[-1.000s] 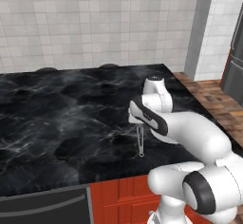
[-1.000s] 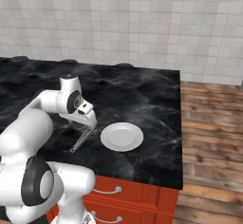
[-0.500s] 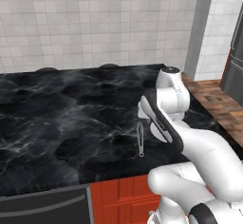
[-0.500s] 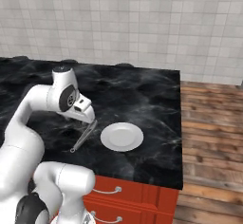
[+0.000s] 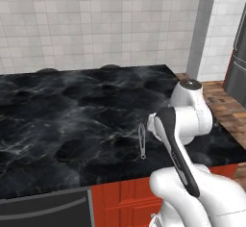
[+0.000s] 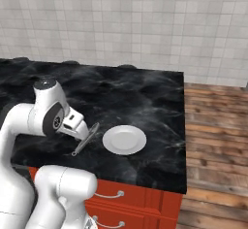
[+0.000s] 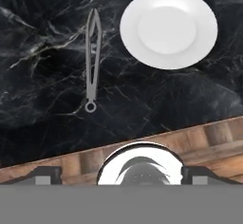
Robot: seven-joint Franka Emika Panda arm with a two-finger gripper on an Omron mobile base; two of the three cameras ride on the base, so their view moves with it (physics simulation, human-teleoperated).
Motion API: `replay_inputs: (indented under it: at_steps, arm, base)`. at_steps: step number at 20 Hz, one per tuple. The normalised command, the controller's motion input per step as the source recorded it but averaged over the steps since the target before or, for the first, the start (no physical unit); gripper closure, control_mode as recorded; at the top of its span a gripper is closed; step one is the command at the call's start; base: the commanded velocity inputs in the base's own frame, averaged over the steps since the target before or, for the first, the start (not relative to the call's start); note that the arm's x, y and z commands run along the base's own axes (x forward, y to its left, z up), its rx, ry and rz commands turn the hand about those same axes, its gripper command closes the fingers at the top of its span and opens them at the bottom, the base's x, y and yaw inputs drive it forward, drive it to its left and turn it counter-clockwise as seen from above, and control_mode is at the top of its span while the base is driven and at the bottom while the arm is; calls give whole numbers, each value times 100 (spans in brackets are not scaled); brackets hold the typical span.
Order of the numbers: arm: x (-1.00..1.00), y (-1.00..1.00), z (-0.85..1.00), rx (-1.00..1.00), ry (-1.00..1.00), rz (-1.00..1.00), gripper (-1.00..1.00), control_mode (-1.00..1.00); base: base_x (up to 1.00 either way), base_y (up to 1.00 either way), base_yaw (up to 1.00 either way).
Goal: Pick up the tongs from the counter and place them near the plate next to the oven.
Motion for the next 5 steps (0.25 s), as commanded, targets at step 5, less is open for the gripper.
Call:
replay_inputs:
  at_steps: [5]
  arm:
    - [-24,0,45,0,-11,0,-100,-100]
  base:
    - [0,0,0]
